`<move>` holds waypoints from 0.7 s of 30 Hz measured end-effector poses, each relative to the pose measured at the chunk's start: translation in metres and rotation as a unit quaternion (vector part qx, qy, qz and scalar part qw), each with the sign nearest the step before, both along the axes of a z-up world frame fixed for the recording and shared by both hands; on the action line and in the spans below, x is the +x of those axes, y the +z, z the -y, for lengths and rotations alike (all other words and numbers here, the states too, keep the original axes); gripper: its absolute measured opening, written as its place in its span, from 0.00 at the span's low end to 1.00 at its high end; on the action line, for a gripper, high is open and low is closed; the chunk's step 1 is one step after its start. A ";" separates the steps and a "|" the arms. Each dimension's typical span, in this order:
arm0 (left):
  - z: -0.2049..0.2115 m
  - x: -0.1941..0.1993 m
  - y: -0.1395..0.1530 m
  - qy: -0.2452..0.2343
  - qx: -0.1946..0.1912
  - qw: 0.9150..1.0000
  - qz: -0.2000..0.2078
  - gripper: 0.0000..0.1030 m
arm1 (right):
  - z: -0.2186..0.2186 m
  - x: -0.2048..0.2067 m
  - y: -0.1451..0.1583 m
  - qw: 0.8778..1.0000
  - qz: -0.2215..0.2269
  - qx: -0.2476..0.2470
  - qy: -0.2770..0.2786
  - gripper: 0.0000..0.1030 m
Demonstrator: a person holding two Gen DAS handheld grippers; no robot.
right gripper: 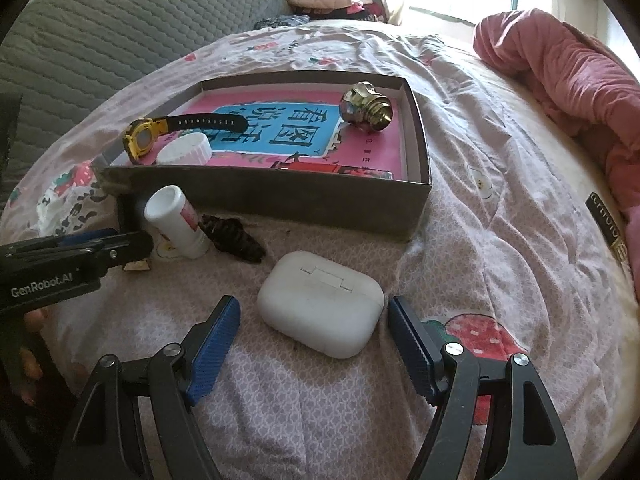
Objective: Organize rigid objects
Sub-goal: 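Close the right gripper on the white earbuds case while the left gripper grasps the black pen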
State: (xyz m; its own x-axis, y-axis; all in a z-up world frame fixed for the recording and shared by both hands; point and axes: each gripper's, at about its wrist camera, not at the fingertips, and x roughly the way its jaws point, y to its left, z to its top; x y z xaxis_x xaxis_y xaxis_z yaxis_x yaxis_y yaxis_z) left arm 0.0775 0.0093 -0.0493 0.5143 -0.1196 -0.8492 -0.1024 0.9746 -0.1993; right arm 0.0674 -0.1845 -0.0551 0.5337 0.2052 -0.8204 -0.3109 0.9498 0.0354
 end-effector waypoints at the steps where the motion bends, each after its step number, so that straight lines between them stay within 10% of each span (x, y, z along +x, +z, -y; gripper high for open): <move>1: -0.001 0.000 0.000 0.002 -0.002 1.000 0.000 0.50 | 0.000 0.002 -0.001 1.000 -0.002 0.001 -0.004 0.75; 21: -0.005 0.019 -0.008 0.048 0.003 0.999 -0.012 0.50 | -0.004 0.008 -0.007 0.999 -0.004 -0.010 -0.042 0.66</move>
State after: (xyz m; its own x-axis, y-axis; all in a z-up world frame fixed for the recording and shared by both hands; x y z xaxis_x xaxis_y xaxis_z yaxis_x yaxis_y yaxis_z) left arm 0.0966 0.0145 -0.0568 0.5024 -0.0654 -0.8621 -0.1993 0.9615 -0.1891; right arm 0.0757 -0.1804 -0.0618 0.5423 0.1429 -0.8279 -0.2299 0.9731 0.0174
